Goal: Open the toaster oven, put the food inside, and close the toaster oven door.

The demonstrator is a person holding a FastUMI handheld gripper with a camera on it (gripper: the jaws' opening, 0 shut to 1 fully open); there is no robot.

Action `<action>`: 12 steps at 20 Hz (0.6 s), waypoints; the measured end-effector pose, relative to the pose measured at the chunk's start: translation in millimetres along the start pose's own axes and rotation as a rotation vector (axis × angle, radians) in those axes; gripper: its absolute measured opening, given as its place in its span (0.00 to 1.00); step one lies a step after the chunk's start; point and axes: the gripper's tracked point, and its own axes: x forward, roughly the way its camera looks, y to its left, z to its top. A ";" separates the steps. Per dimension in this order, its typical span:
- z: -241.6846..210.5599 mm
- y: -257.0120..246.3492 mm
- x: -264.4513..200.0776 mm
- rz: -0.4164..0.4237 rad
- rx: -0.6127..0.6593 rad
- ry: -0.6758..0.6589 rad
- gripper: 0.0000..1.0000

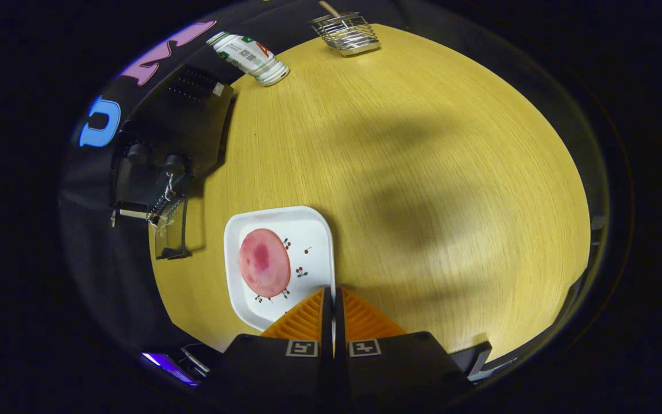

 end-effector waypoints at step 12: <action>-42.3 62.9 -34.7 0.170 0.272 -0.133 0.05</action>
